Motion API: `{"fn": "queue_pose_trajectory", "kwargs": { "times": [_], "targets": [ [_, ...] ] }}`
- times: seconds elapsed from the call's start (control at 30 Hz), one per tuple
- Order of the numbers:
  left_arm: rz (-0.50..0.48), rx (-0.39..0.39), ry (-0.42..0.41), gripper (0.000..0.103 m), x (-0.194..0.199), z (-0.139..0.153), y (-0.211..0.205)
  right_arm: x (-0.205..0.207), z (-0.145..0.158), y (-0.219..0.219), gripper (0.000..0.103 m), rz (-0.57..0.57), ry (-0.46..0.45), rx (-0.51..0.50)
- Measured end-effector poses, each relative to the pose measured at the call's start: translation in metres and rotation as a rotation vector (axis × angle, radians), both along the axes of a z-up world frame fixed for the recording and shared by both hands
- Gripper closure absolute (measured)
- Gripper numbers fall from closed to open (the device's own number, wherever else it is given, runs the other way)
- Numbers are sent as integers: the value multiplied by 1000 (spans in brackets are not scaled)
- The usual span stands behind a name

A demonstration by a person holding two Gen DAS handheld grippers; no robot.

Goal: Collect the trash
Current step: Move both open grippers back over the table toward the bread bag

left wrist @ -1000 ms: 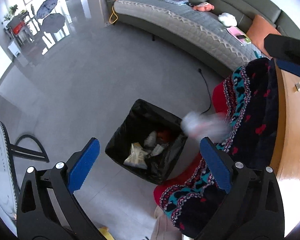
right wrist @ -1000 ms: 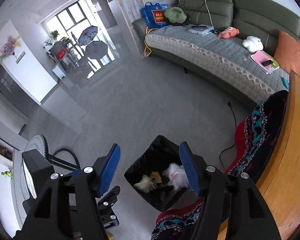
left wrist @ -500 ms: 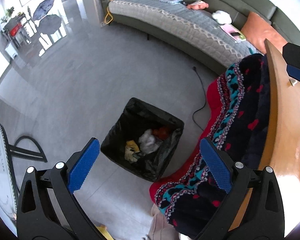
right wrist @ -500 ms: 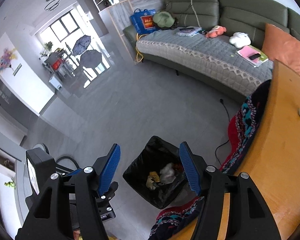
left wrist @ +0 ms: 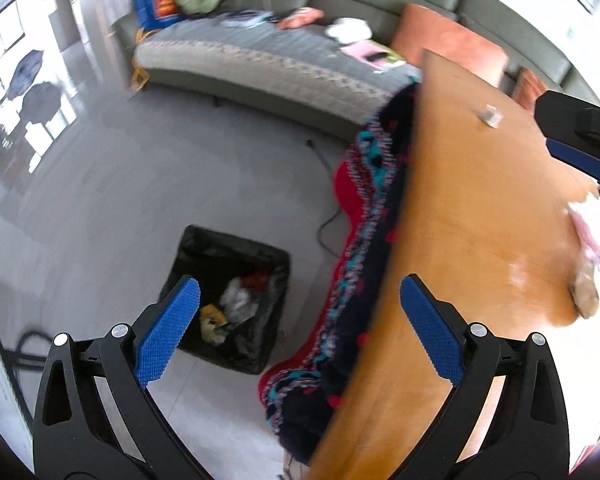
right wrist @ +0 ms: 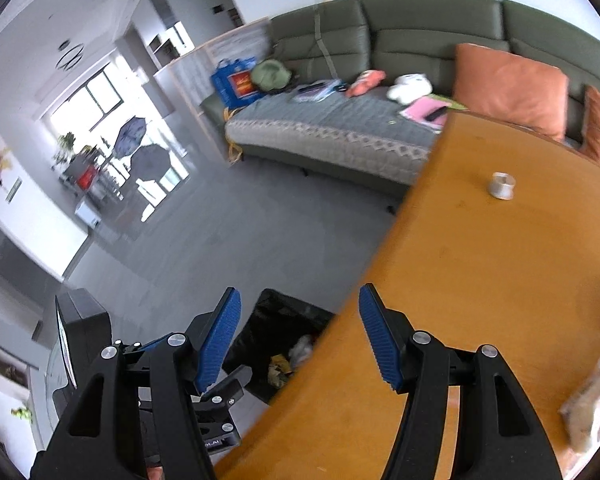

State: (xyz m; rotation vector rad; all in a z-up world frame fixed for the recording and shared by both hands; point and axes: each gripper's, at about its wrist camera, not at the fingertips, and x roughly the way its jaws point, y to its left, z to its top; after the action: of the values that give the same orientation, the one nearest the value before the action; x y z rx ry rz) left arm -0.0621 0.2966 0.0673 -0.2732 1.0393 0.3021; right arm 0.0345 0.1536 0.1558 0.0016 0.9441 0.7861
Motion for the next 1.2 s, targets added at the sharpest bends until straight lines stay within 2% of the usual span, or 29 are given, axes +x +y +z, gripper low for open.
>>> {"fn": "queue_pose_trajectory", "kwargs": {
  "times": [0.5,0.73,0.87,1.07,1.2],
  "targets": [
    [-303,-13,-10,6,59,4,-172,15,-9,-193,40,-280,-22,-22],
    [-400,-38,-2,6,75,6,-238,21,-20,-272,40,-400,-20,-39],
    [-393,-78,27,6,83,3,-269,28,-28,-314,40,-457,-3,-33],
    [-273,-140,60,6,97,6,-303,31,-40,-358,40,-525,6,-43],
    [-227,-146,83,6,109,5,-325,34,-48,-385,40,-571,4,-56]
  ]
}}
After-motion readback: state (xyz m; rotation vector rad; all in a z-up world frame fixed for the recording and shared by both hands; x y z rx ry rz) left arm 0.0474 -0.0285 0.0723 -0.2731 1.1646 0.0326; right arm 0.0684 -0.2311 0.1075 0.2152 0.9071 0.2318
